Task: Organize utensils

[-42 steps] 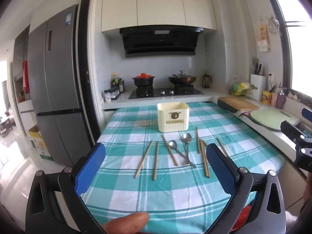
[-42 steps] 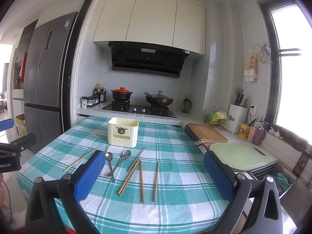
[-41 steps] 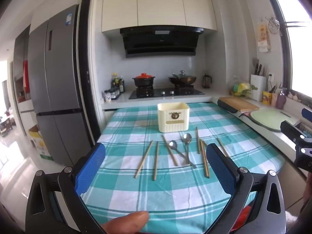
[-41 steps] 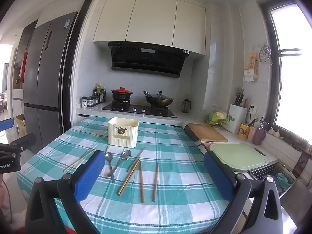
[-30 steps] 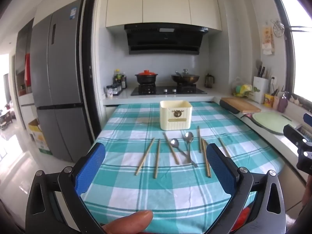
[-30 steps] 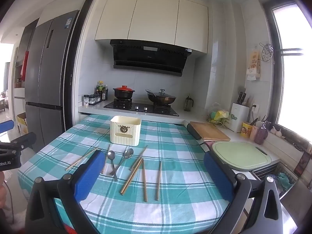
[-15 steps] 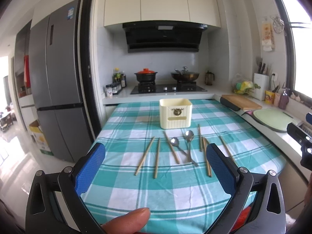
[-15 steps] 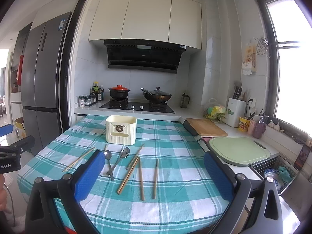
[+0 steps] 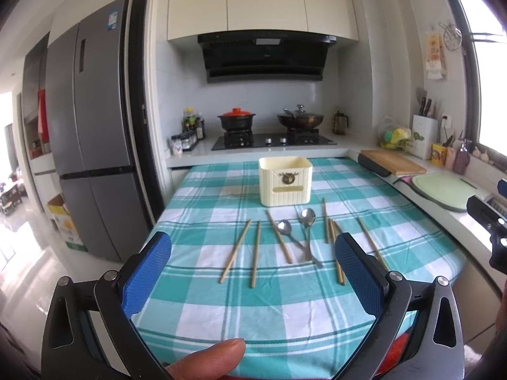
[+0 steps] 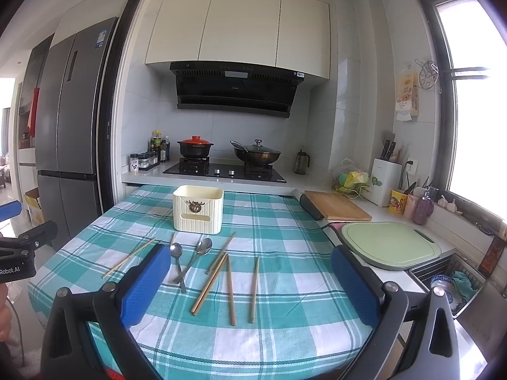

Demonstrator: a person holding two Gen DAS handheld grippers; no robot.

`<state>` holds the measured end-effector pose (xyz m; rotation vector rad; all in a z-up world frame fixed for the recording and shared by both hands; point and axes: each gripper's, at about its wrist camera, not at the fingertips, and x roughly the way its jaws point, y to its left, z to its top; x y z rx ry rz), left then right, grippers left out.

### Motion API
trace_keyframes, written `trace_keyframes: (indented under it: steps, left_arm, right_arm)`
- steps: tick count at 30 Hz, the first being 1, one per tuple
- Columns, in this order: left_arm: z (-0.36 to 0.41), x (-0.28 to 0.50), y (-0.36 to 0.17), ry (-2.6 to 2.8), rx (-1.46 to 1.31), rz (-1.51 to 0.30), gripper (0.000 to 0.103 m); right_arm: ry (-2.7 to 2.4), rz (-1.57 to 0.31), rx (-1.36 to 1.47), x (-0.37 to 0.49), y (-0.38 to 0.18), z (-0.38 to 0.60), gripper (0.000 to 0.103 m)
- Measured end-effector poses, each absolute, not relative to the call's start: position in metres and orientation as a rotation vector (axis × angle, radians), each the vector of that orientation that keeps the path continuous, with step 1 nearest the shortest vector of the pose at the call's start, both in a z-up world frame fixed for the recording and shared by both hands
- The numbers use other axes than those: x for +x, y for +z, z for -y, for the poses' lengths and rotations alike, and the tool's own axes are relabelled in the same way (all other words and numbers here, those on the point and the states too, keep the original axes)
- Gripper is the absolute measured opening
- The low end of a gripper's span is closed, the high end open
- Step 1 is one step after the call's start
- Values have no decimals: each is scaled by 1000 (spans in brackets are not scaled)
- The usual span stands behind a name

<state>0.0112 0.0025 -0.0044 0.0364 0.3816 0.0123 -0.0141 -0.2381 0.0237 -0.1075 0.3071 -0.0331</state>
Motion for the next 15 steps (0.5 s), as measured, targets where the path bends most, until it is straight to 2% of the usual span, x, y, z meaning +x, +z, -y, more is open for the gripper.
trace_keyframes:
  steps: [15]
  left_arm:
    - [0,18,-8,16,38,-410,103]
  right_arm:
    - [-37,-311,-97,-12,24,241,103]
